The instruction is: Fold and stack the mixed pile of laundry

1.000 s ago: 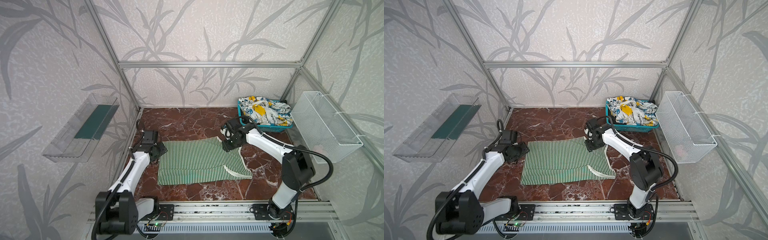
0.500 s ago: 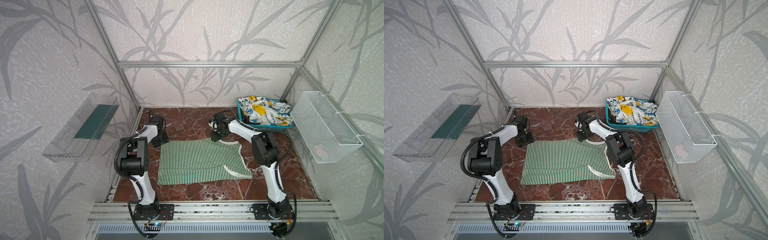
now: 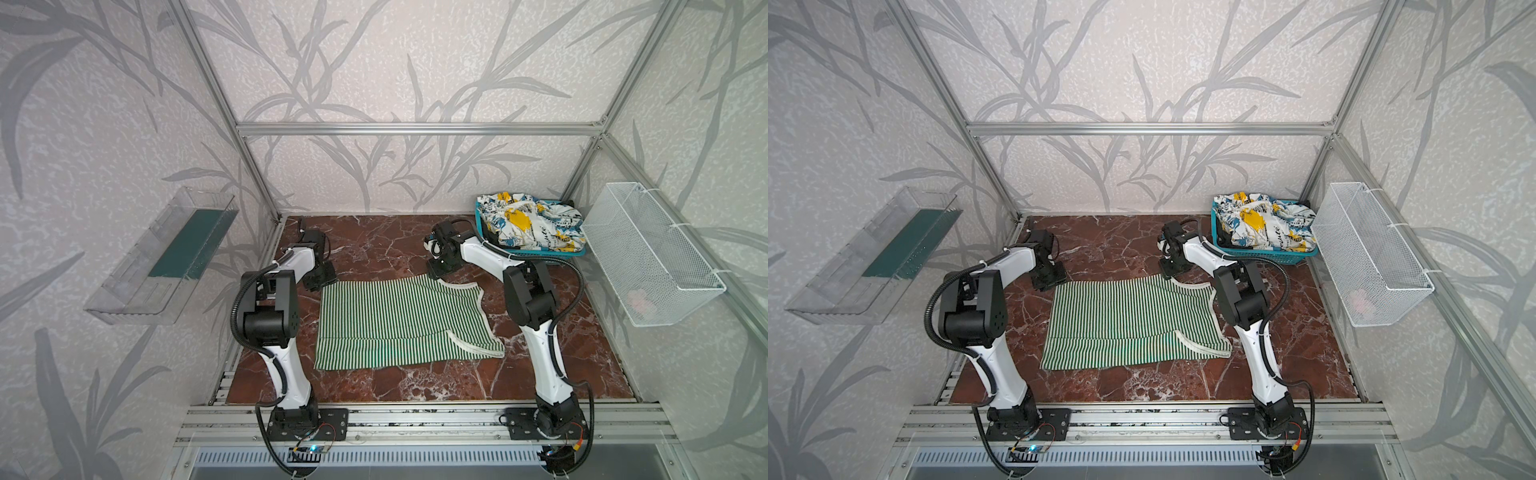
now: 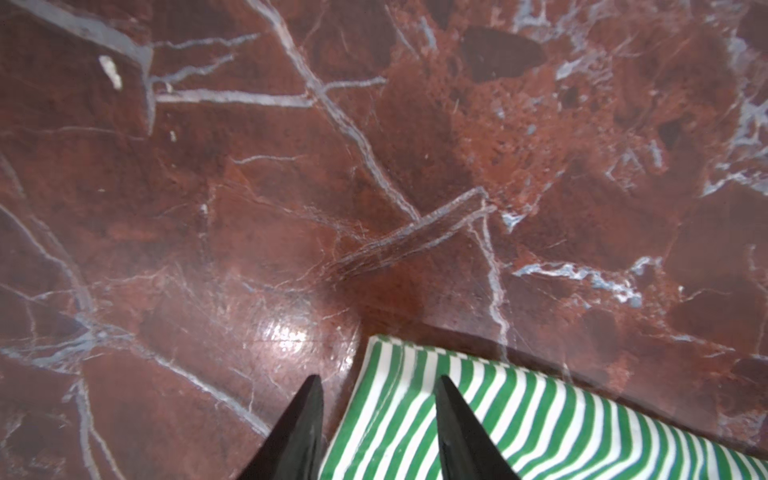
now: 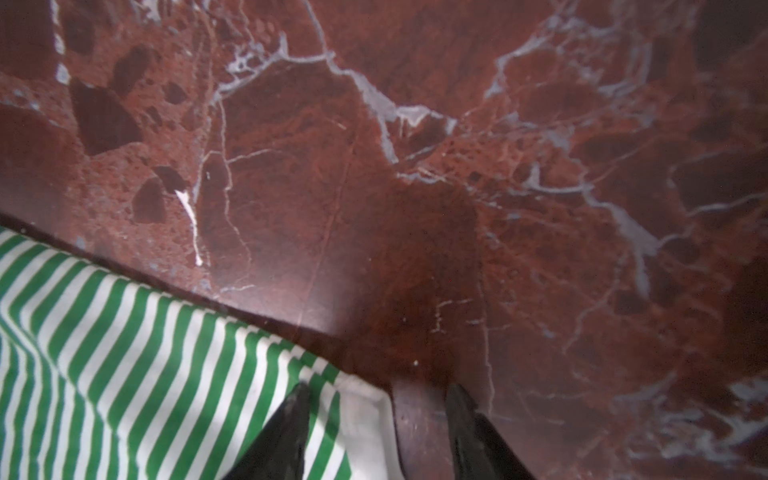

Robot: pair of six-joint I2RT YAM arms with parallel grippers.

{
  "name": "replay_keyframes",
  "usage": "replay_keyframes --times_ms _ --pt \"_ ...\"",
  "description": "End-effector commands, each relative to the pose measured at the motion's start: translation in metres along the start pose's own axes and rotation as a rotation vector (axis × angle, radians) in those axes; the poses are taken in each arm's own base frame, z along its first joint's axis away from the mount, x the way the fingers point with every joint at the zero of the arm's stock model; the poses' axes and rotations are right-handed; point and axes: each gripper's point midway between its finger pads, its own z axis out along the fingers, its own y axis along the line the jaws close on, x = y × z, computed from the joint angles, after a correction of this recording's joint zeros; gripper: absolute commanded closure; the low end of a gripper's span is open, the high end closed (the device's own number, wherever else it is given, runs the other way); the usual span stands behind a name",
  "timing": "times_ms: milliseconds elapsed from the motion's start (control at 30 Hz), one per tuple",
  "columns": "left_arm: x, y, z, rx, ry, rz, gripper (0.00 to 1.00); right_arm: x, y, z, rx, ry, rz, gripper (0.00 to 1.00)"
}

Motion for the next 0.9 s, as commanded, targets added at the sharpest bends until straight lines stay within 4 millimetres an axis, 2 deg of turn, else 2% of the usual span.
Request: replay_keyframes --times_ms 0,233,300,567,867 --pt "0.007 0.002 0.009 -0.002 0.042 -0.004 0.62 0.004 0.006 0.005 -0.038 0.034 0.007 0.52" --pt "0.014 0.000 0.019 0.003 0.069 -0.020 0.76 0.005 0.006 0.009 -0.057 0.050 0.019 0.70" --pt "0.014 0.000 0.020 0.010 0.072 -0.024 0.77 0.006 0.006 0.009 -0.059 0.055 0.018 0.76" --pt "0.009 -0.007 0.011 0.050 0.049 -0.032 0.99 -0.003 0.005 -0.004 -0.052 0.020 -0.022 0.92" --pt "0.003 -0.009 -0.015 0.076 0.007 -0.013 1.00 -0.011 0.005 -0.035 -0.029 -0.061 -0.091 1.00"
